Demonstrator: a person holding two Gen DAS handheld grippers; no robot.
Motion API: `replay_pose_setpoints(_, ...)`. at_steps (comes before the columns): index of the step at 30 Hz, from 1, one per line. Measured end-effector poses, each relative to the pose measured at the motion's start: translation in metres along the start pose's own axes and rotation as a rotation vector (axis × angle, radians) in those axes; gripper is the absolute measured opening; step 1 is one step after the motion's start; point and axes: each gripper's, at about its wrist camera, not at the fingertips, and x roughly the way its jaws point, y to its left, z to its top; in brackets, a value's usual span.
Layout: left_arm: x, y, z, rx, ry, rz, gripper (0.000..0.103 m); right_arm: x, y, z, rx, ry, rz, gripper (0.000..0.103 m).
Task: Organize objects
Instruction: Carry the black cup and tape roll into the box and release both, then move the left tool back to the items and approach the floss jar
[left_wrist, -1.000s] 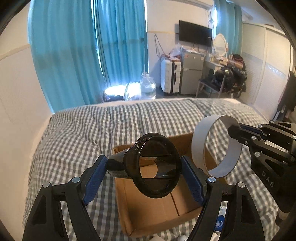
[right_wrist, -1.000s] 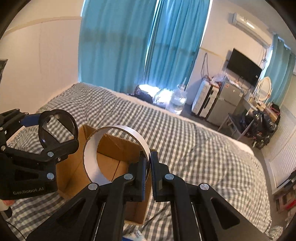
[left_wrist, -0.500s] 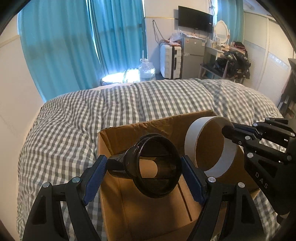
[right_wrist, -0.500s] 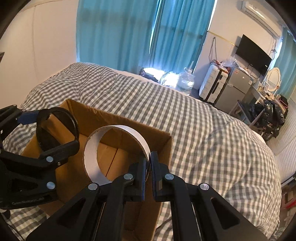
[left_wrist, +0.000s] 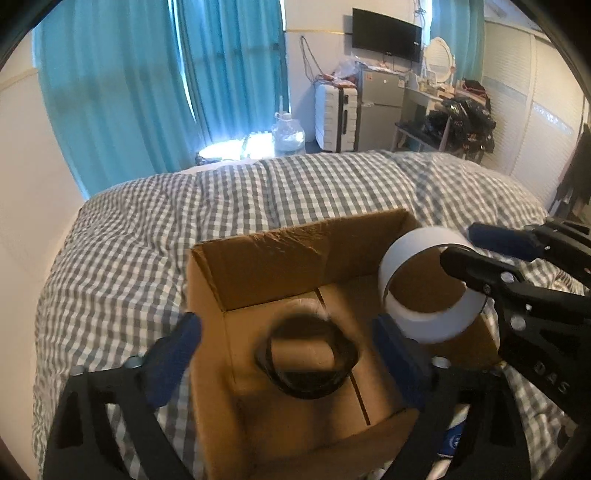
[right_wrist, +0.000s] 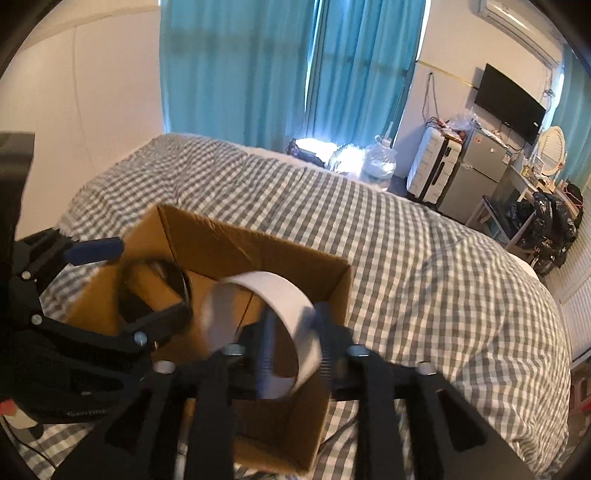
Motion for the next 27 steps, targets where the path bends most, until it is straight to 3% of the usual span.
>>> replay_pose_setpoints(3, -0.022, 0.004, 0.0, -0.009, -0.01, -0.003, 0.101, -0.025, 0.0, 0.003, 0.009, -0.037, -0.016, 0.06)
replay_pose_setpoints(8, -0.076, 0.012, 0.002, -0.029, -0.064, 0.023, 0.102, -0.08, 0.003, 0.008, 0.021, -0.102, -0.036, 0.064)
replay_pose_setpoints(15, -0.159, 0.015, 0.001, -0.025, -0.169, 0.034, 0.103, -0.179, 0.01, 0.01, 0.012, -0.207, -0.089, 0.079)
replay_pose_setpoints(20, -0.204, 0.016, -0.007, -0.041, -0.194, 0.032, 0.103, -0.242, 0.017, 0.001, 0.025, -0.277, -0.094, 0.09)
replay_pose_setpoints(27, -0.234, 0.017, -0.037, -0.085, -0.189, 0.059, 0.103, -0.278, 0.024, -0.024, 0.004, -0.278, -0.031, 0.091)
